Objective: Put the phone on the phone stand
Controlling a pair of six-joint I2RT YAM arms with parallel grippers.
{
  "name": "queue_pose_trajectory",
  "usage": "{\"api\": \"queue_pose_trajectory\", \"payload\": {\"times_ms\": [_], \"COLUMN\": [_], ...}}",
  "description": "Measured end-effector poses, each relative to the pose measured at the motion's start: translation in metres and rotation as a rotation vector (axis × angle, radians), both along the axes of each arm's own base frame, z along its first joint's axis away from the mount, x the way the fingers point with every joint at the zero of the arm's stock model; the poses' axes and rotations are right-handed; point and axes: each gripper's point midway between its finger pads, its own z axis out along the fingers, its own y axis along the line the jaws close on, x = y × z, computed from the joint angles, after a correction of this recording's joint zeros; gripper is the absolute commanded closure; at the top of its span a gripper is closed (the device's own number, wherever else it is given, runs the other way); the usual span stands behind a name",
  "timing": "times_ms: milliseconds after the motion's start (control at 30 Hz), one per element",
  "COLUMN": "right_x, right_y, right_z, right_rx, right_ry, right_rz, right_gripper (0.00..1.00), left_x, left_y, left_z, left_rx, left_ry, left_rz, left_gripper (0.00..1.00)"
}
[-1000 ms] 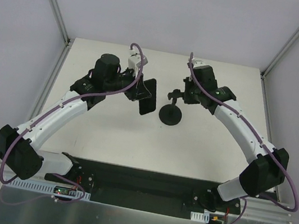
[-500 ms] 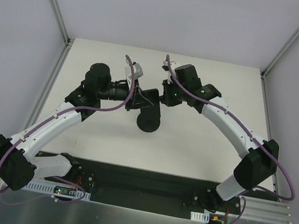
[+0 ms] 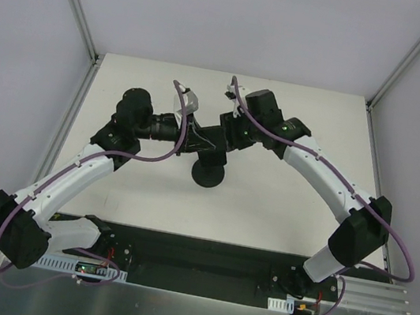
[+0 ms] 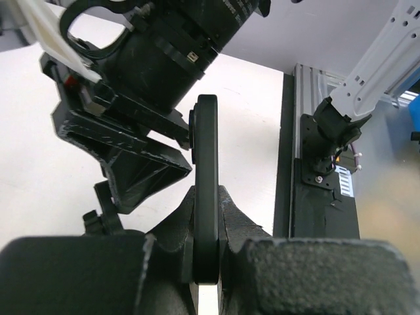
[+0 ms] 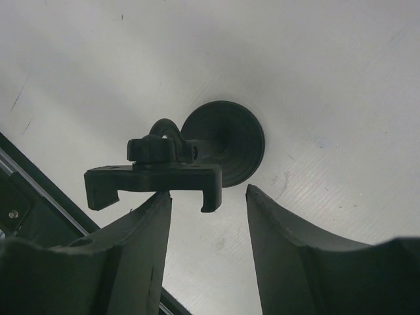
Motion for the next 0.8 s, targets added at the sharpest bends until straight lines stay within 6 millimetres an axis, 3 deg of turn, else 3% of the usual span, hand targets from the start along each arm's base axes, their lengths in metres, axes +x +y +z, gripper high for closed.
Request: {"api": "queue_pose_trajectory", "payload": {"times_ms": [367,533,800], "right_x": [-0.003,-0.002,-0.001], "right_y": [-0.003,-0.003,-0.004], "right_z": [0.021,0.021,0.019], "right_rx": [0.041,0.040,0.027], "right_ry": [-0.045,-0.050,-0.062], "right_rz": [0.022,0.030,0.045], "right_gripper": [0.57,0.64,0.67], "left_x": [0.009,0.009,0.011], "left_y": [0.011,0.013,0.023], "left_z": [0.010,0.012,0.026], "left_rx": [-0.011,-0.014,-0.030], "left_ry": [-0.038,-0.045,-0.099], "left_rz": [0.033,0.043,0.100], "left_gripper": [1.00,1.00,1.00]}}
